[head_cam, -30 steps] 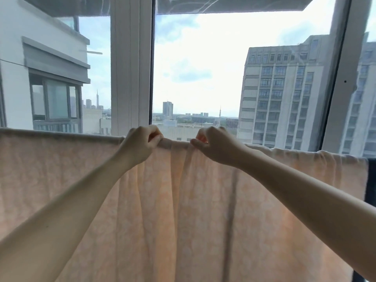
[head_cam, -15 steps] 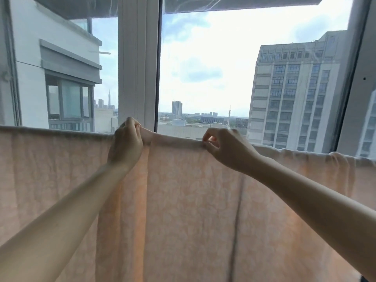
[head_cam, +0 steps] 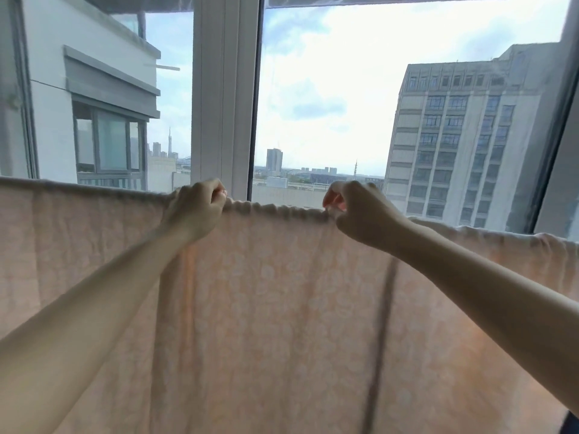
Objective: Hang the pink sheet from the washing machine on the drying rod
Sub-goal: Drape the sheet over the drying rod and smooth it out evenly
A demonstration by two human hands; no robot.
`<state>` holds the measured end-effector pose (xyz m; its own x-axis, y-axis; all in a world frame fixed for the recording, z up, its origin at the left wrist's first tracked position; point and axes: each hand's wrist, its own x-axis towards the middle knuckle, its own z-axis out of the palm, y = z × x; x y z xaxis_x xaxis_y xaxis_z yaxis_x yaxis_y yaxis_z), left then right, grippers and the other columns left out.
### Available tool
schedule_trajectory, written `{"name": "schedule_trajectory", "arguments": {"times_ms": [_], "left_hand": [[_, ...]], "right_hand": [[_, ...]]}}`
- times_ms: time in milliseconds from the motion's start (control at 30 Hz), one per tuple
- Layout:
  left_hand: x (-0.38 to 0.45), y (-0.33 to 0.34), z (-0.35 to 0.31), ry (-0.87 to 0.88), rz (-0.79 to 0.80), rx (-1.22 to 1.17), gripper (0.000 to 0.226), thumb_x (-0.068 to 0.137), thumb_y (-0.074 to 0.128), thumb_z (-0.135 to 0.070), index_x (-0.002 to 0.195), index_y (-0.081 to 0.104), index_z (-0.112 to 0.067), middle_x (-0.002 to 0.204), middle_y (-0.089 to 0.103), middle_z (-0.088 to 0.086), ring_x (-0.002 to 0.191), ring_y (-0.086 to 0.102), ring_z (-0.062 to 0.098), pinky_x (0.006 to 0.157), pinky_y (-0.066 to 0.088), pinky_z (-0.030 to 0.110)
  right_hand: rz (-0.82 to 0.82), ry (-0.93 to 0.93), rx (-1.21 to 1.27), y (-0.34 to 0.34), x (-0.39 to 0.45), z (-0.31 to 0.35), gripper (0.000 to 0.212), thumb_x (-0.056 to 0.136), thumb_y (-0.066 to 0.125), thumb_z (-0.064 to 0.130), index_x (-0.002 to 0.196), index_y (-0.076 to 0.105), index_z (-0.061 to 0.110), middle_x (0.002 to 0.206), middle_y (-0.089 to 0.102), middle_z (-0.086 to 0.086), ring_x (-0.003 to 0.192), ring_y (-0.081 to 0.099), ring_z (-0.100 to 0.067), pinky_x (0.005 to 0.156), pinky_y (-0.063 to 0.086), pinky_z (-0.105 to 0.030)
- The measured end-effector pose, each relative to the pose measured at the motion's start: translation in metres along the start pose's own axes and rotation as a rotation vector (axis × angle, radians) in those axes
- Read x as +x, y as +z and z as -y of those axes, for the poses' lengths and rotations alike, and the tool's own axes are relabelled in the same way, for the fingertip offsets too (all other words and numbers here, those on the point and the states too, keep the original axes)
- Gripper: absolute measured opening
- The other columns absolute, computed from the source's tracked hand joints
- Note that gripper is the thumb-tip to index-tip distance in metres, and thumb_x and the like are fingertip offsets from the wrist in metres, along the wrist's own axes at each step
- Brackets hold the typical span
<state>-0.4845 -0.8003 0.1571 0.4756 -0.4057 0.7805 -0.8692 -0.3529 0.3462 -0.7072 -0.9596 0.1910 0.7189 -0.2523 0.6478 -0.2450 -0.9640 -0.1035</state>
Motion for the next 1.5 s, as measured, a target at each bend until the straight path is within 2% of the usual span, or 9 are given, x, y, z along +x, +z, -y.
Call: {"name": "schedule_trajectory", "arguments": {"times_ms": [300,500,733,833,1033,1133,1233,1367,1500], "left_hand": [[-0.005,-0.038,0.069,0.147,0.070,-0.115,0.022,0.100,0.048,-0.023,0.106,0.065,-0.010,0.093,0.068,0.003,0.085,0.061,0.016,0.066,0.037,0.013],[0.011,-0.059,0.112,0.187,0.205,-0.183,0.019,0.098,0.052,-0.020,0.107,0.068,-0.017,0.099,0.070,-0.004,0.094,0.062,0.012,0.082,0.044,0.024],[0.025,-0.063,0.134,0.236,0.236,-0.281,0.007,0.092,0.064,-0.017,0.091,0.070,-0.020,0.084,0.068,-0.013,0.080,0.061,-0.003,0.074,0.046,0.020],[0.031,-0.064,0.140,0.226,0.202,-0.280,0.007,0.091,0.064,-0.015,0.086,0.068,-0.018,0.081,0.067,-0.009,0.080,0.062,0.003,0.071,0.044,0.019],[0.033,-0.062,0.166,0.120,0.095,-0.233,0.008,0.095,0.057,-0.019,0.089,0.061,-0.019,0.086,0.065,-0.007,0.084,0.061,0.013,0.079,0.052,0.039],[0.034,-0.070,0.158,0.168,0.293,-0.271,0.007,0.097,0.054,-0.032,0.099,0.060,-0.030,0.092,0.063,-0.019,0.076,0.060,0.007,0.069,0.049,0.030],[0.033,-0.072,0.152,0.199,0.313,-0.250,0.008,0.096,0.057,-0.026,0.093,0.063,-0.030,0.066,0.062,-0.015,0.047,0.045,0.008,0.050,0.037,0.018],[0.034,-0.073,0.153,0.178,0.233,-0.238,0.010,0.095,0.058,-0.018,0.089,0.065,-0.022,0.088,0.067,-0.009,0.077,0.062,0.008,0.070,0.047,0.030],[0.034,-0.075,0.159,0.147,0.215,-0.195,0.010,0.095,0.057,-0.017,0.090,0.066,-0.020,0.090,0.068,-0.006,0.087,0.062,0.012,0.079,0.048,0.035]], "right_hand": [[0.014,-0.122,-0.036,0.045,0.028,0.053,0.022,0.095,0.056,0.027,0.108,0.062,0.011,0.099,0.071,-0.005,0.081,0.068,-0.017,0.073,0.060,-0.036],[-0.030,-0.143,-0.019,0.080,0.054,0.100,0.029,0.096,0.054,0.033,0.111,0.060,0.009,0.100,0.071,-0.007,0.078,0.068,-0.017,0.072,0.059,-0.035],[-0.107,-0.079,0.027,0.107,0.073,0.130,0.014,0.093,0.061,0.025,0.099,0.063,0.013,0.093,0.069,-0.001,0.080,0.065,-0.013,0.076,0.058,-0.034],[-0.141,0.012,0.014,0.105,0.076,0.130,0.005,0.094,0.059,0.013,0.095,0.063,0.011,0.087,0.069,-0.002,0.077,0.065,-0.016,0.076,0.058,-0.037],[-0.211,0.204,-0.076,0.094,0.071,0.109,0.009,0.090,0.058,0.008,0.083,0.060,0.010,0.074,0.063,-0.002,0.066,0.062,-0.017,0.067,0.059,-0.039],[-0.160,0.115,0.030,0.093,0.070,0.116,0.013,0.088,0.058,0.002,0.099,0.063,0.008,0.091,0.068,-0.004,0.080,0.065,-0.016,0.074,0.059,-0.032],[-0.082,0.012,0.069,0.101,0.075,0.131,0.014,0.091,0.059,0.012,0.102,0.066,0.009,0.097,0.070,-0.003,0.080,0.068,-0.015,0.074,0.059,-0.033],[-0.085,-0.051,0.066,0.113,0.080,0.140,0.011,0.091,0.063,0.017,0.098,0.068,0.010,0.091,0.071,-0.001,0.077,0.067,-0.011,0.074,0.059,-0.031],[-0.135,-0.030,0.038,0.110,0.084,0.139,0.008,0.091,0.062,0.012,0.094,0.069,0.011,0.087,0.071,-0.001,0.076,0.066,-0.015,0.074,0.059,-0.035]]}}
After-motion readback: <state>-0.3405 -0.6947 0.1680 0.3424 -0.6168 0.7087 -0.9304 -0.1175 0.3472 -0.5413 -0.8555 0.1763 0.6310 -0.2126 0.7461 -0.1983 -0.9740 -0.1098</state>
